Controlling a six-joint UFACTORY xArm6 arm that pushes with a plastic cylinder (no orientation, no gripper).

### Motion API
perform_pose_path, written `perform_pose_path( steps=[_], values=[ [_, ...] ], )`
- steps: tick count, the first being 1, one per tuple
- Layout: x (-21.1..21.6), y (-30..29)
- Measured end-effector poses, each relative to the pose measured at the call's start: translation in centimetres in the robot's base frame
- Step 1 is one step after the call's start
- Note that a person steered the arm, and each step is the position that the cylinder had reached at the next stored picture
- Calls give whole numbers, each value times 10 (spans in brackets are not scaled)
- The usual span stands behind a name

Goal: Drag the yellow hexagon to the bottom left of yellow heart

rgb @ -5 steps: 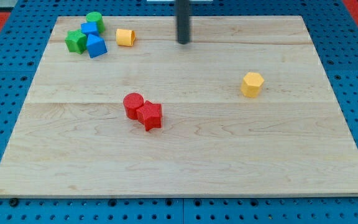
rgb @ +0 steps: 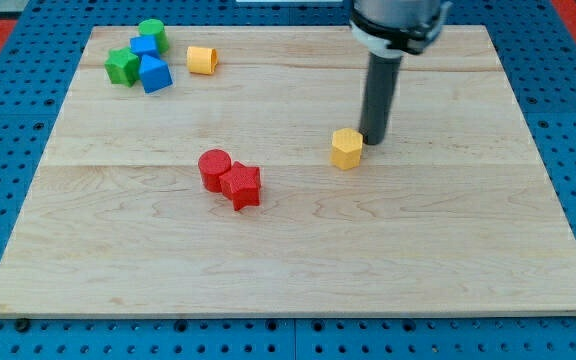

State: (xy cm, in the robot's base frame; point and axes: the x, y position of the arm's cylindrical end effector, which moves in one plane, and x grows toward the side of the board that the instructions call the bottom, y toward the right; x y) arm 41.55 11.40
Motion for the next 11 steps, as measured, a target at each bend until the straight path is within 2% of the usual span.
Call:
perform_pose_path(
  steps=[1, 2, 4, 6, 7, 9, 10, 11],
  values=[
    [22, -1],
    [18, -83],
    [-48, -157],
    [-42, -199],
    [-47, -254],
    [-84, -244],
    [-62, -201],
    [1, -157]
  ],
)
